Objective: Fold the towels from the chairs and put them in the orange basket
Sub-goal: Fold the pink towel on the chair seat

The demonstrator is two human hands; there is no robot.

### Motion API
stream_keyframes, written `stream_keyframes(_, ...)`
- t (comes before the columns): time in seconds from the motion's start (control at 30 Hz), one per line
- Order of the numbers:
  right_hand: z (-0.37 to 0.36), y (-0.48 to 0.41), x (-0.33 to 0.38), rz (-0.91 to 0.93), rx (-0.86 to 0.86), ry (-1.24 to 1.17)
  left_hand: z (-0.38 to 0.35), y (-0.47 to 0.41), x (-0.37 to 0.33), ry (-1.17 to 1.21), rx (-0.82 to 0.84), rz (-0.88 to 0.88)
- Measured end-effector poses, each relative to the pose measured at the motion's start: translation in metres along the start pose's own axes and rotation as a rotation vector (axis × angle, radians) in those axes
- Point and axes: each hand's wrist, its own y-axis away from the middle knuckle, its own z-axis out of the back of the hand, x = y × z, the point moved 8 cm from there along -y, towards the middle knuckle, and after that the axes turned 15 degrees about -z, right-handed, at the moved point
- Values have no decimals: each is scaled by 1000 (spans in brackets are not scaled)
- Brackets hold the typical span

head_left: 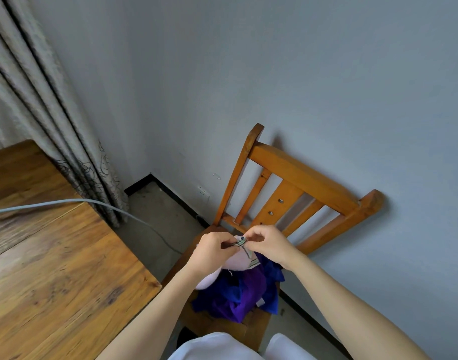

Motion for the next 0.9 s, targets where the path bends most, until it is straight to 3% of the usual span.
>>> stream_keyframes(0.27, 59, 14, 19, 39, -260, -236, -24, 36, 69, -189, 182, 253)
stream_keyframes(0.4, 105, 23, 26, 80, -355, -477, -5, 57, 94, -202, 176, 390)
stream_keyframes(0.5, 128, 20, 31, 119, -385, -529, 23, 61, 97, -61, 11, 399)
stream_keyframes(0.63, 148, 5, 36, 141, -401, -598, 96, 68, 83, 365, -507, 452)
stream_keyframes(0.7, 159, -2, 44, 168, -384, -648, 134, 67, 65, 534, -717, 395)
stream_keyframes(0.9, 196, 3, 112, 303, -303, -684, 223, 42, -45, 599, -890, 42)
